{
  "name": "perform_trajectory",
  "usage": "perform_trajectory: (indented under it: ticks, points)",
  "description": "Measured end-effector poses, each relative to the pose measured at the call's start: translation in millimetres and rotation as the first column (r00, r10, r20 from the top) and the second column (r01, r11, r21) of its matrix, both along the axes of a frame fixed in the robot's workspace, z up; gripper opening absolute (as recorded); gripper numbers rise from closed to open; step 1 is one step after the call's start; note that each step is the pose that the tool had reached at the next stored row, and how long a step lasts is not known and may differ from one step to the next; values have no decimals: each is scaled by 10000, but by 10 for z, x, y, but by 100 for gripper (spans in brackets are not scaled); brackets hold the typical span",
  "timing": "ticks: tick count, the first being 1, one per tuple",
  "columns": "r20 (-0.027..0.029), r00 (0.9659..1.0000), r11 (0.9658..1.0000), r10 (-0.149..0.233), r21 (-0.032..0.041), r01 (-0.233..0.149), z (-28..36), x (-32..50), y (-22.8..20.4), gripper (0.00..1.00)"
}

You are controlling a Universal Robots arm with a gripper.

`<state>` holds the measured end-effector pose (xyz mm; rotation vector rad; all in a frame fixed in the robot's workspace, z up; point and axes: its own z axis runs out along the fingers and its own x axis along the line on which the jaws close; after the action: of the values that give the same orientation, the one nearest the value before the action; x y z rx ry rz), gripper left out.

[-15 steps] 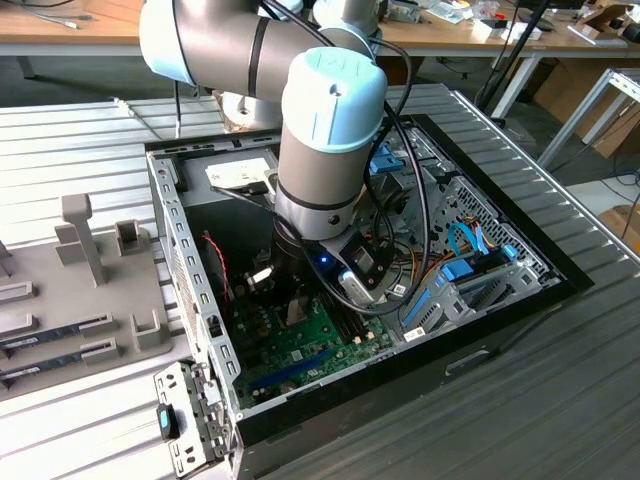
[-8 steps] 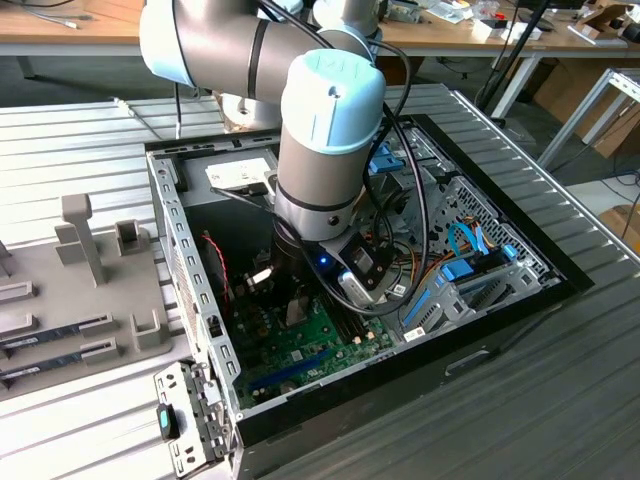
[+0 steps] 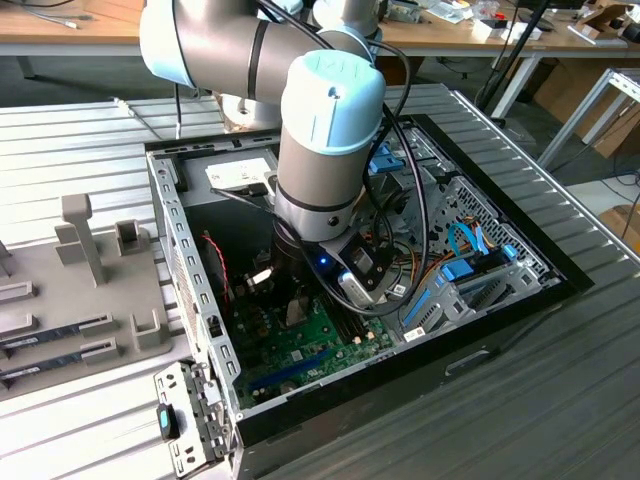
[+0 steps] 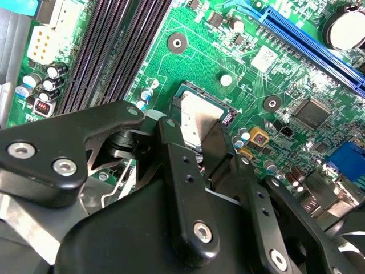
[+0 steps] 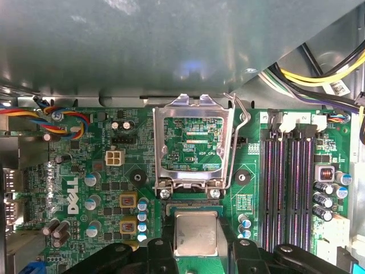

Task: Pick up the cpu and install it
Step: 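Place the cpu into insertion slot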

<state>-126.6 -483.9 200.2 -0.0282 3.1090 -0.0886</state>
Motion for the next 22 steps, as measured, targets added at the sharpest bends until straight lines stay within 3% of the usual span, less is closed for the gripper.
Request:
perform_trajectory:
  ticks: [12,17,22]
  points:
    - [1,10000,10000,0,0,0,-2,0,0,39]
    - [3,10000,10000,1,1,-1,57,-4,0,39]
    - [3,10000,10000,-1,24,1,62,-64,0,39]
